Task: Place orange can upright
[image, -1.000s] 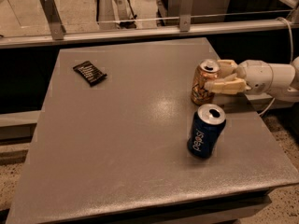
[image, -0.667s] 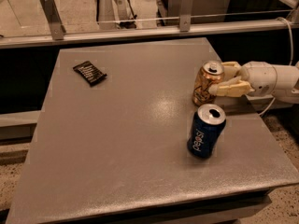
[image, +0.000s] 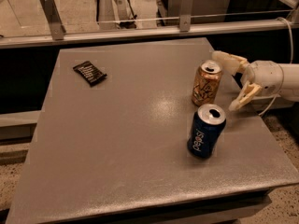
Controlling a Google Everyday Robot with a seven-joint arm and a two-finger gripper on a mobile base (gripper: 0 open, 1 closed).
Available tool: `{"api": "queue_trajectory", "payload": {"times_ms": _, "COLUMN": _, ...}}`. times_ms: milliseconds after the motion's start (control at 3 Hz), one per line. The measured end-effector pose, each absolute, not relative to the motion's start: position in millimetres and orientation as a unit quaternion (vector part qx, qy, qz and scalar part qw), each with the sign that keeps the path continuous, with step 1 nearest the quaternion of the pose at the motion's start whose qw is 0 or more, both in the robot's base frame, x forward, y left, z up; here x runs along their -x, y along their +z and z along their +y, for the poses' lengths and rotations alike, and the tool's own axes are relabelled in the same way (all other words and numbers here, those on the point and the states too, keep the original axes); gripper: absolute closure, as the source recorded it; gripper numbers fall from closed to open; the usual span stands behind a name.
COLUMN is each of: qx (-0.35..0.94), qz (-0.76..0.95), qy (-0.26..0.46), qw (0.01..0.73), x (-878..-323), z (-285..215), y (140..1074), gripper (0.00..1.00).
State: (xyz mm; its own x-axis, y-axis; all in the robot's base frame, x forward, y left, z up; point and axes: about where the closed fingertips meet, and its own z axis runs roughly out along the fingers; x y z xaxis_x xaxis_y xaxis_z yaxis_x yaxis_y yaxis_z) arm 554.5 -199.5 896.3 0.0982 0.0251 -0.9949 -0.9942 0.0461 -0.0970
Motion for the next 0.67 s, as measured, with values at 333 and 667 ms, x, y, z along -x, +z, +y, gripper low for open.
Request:
{"api": "queue_trajectory", "payload": {"times_ms": 333, "qx": 0.528, "qz": 0.498, "qy": 0.428, "qw": 0.539, "x": -553.0, "z": -226.4, "y": 915.9, "gripper": 0.00}}
{"api": "queue_trajectory", "payload": {"times_ms": 667, "qx": 0.527, "qz": 0.496, "qy": 0.423, "qw": 0.545, "x": -557.0, "z": -226.4, "y": 920.1, "gripper": 0.00}}
